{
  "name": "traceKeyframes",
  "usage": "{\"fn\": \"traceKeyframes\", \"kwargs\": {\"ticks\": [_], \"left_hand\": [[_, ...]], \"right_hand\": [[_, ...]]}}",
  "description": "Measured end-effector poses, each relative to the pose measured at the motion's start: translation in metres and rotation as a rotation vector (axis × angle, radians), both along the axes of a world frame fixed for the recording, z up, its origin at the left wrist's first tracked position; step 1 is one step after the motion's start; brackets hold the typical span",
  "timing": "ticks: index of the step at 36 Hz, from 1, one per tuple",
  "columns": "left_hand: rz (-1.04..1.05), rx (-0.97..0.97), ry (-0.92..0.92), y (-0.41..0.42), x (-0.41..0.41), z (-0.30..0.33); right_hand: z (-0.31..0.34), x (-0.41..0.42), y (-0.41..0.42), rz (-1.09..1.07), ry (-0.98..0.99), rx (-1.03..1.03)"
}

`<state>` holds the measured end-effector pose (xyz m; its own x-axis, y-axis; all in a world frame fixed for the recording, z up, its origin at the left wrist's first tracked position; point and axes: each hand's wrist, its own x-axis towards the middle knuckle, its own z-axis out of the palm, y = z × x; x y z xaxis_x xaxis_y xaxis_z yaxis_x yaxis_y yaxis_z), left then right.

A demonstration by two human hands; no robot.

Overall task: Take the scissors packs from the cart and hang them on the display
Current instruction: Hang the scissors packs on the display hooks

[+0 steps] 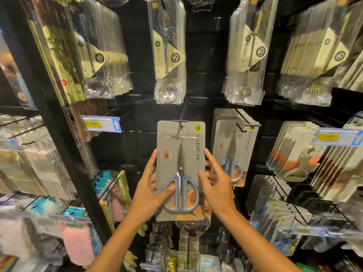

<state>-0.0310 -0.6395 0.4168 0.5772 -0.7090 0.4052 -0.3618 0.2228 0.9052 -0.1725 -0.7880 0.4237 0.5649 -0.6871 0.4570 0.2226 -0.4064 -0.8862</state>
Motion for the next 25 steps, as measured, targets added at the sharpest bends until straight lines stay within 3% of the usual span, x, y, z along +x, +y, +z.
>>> {"fn": "traceKeyframes", "kwargs": {"ticks": [8,18,25], "left_hand": [[-0.024,0.047,0.025,-0.008,0.013,-0.006],[-0.091,0.266,-0.022,-0.042,0.055,0.011],[-0.136,0.337,0.048,-0.077,0.085,0.024]], "right_hand": [[-0.012,0.009,-0.006,-0.040,0.068,-0.009],[-0.009,0.054,-0.023,-0.032,0.318,-0.107],[-0.002,0.086,-0.038,-0.123,0.356,-0.050]]}}
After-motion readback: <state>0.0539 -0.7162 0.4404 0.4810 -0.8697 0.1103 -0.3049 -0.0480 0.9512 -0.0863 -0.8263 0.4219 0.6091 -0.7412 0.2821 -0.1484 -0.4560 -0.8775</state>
